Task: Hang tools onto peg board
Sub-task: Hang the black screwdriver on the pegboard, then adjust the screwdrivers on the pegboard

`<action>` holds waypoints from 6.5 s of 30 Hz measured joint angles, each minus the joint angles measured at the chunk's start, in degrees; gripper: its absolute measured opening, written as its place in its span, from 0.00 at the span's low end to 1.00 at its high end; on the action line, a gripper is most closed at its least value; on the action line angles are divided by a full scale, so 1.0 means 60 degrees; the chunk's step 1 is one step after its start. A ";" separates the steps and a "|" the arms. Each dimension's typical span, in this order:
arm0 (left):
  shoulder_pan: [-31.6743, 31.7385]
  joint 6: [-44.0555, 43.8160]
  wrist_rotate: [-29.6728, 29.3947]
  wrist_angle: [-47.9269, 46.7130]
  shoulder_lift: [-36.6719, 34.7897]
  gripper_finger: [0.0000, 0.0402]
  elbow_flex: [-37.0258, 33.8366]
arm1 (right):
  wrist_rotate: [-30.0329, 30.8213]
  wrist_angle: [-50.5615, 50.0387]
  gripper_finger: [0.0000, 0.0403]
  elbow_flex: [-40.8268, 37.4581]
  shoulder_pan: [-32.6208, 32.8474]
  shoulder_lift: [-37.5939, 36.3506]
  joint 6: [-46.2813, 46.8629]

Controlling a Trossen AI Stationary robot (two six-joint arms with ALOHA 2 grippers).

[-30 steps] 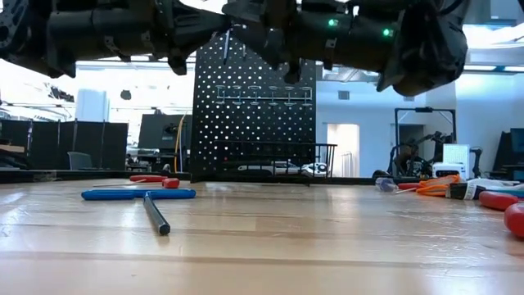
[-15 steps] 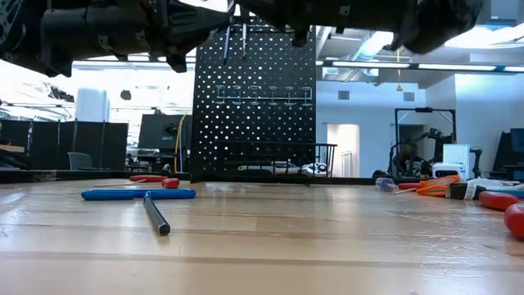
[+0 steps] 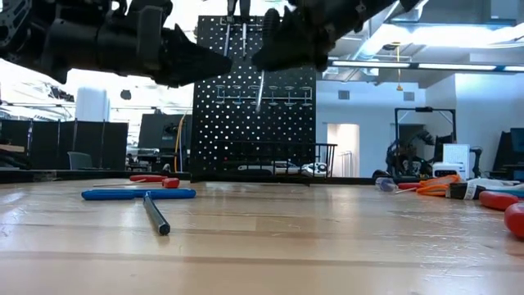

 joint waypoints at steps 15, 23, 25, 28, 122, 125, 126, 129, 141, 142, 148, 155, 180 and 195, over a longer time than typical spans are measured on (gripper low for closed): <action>0.0025 -0.0761 0.0831 -0.1338 -0.0134 0.68 0.0961 | -0.0544 0.0222 0.19 0.1147 0.0112 0.2304 -0.1657; 0.0025 -0.0791 0.0790 -0.1779 -0.0126 0.53 0.1095 | -0.0531 0.0264 0.20 0.1180 0.0250 0.2257 -0.1845; 0.0009 -0.0777 0.0830 -0.1753 -0.0128 0.44 0.1095 | -0.0502 0.0301 0.21 0.1180 0.0286 0.2257 -0.1983; -0.0007 -0.0737 0.0903 -0.1809 -0.0130 0.29 0.1095 | -0.0430 0.0276 0.23 0.1180 0.0353 0.2261 -0.2191; -0.2685 -0.4044 -0.5035 -0.5341 -0.1769 0.65 -0.0784 | 0.0943 0.3954 0.01 0.3194 -0.4628 0.1011 -0.2966; -0.2685 -0.4105 -0.5014 -0.5364 -0.1769 0.65 -0.0784 | 0.1038 0.3985 0.01 0.3194 -0.4609 0.1011 -0.2953; -0.2685 -0.4173 -0.4985 -0.5417 -0.1769 0.65 -0.0784 | 0.1033 0.3983 0.01 0.3194 -0.4588 0.1011 -0.2955; -0.2714 -0.4380 -0.4965 -0.5593 -0.1769 0.65 -0.0784 | 0.1010 0.3905 0.01 0.3194 -0.4508 0.1011 -0.2961; -0.3027 -0.4580 -0.5038 -0.5607 -0.1769 0.65 -0.0784 | 0.0988 0.3481 0.01 0.3194 -0.4492 0.1004 -0.1862; -0.3027 -0.4580 -0.5042 -0.5604 -0.1769 0.65 -0.0784 | 0.0988 0.3423 0.01 0.3194 -0.4505 0.1004 -0.1703; -0.3027 -0.4580 -0.5042 -0.5611 -0.1769 0.65 -0.0784 | 0.0981 0.2975 0.01 0.3194 -0.4566 0.1007 -0.1199; -0.3027 -0.4534 -0.5042 -0.5611 -0.1769 0.65 -0.0784 | 0.0917 0.2181 0.04 0.3222 -0.4784 0.0993 -0.0959; -0.3140 -0.4702 -0.5024 -0.5775 -0.1766 0.65 -0.0777 | 0.1188 -0.0491 0.36 0.3187 -0.3549 0.0642 -0.4110; -0.3140 -0.4656 -0.5024 -0.5765 -0.1766 0.65 -0.0777 | 0.1480 0.0161 0.36 0.3198 -0.0754 -0.0414 -0.6464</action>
